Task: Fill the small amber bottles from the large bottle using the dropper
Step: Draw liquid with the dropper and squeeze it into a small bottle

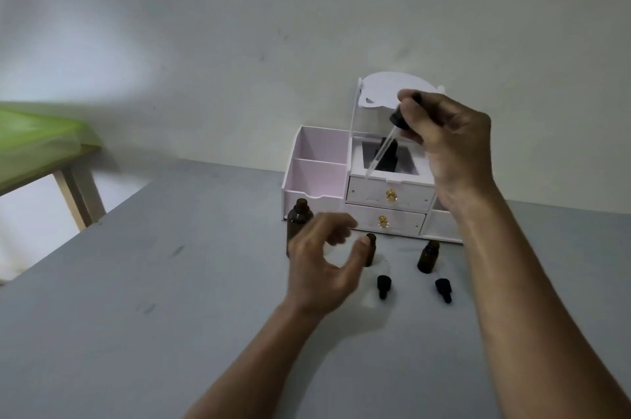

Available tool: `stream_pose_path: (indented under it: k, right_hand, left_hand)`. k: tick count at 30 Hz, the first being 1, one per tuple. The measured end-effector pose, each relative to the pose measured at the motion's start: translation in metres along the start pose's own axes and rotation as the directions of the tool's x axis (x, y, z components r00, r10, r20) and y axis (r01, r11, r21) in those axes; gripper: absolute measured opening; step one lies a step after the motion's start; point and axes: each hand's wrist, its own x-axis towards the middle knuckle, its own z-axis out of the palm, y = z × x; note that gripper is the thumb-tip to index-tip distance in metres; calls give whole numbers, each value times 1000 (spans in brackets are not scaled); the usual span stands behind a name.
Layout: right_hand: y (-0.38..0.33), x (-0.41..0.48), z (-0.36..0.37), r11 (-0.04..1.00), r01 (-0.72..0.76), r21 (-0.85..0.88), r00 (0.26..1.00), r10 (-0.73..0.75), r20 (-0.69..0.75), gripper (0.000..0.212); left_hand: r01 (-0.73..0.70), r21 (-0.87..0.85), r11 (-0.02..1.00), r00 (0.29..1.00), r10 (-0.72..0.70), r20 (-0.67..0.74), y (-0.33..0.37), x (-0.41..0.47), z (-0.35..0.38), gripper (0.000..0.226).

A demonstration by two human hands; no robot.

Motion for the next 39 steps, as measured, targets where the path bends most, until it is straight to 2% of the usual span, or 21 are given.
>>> stream_pose_path:
  k: [2,4,7,11,15,28,39]
  right_hand:
    - [9,-2,-16,998,-62,-32,998,62,6,11]
    - [20,-6,-28,989,-129,-72,992,130,9,11]
    - [38,-13,-35,973,-193,-122,981,195,-2,9]
    - [56,-16,-36,954,-230,-190,972,234,0,10]
    - [66,-18,-36,944,-235,-231,968,249,36,8]
    - [78,-24,-35,922,-271,-277,953,298,57,6]
    - [79,-23,-31,884,-158,-440,979,199,48,14]
  left_hand:
    - [240,38,970,957,-243,161,0,-8,17,41]
    - [446,88,891,853,-452,260,-6,-9,28,63]
    - [571,109,814,754,-572,324,-17,-1,35,74]
    - [602,123,789,703,-597,386,-27,8,40,67]
    - [608,127,784,689,-600,406,-31,9,41,60]
    - [550,126,825,729,-548,411,-33,8,40,45]
    - [540,130,831,735,-542,407,-35,7,41,42]
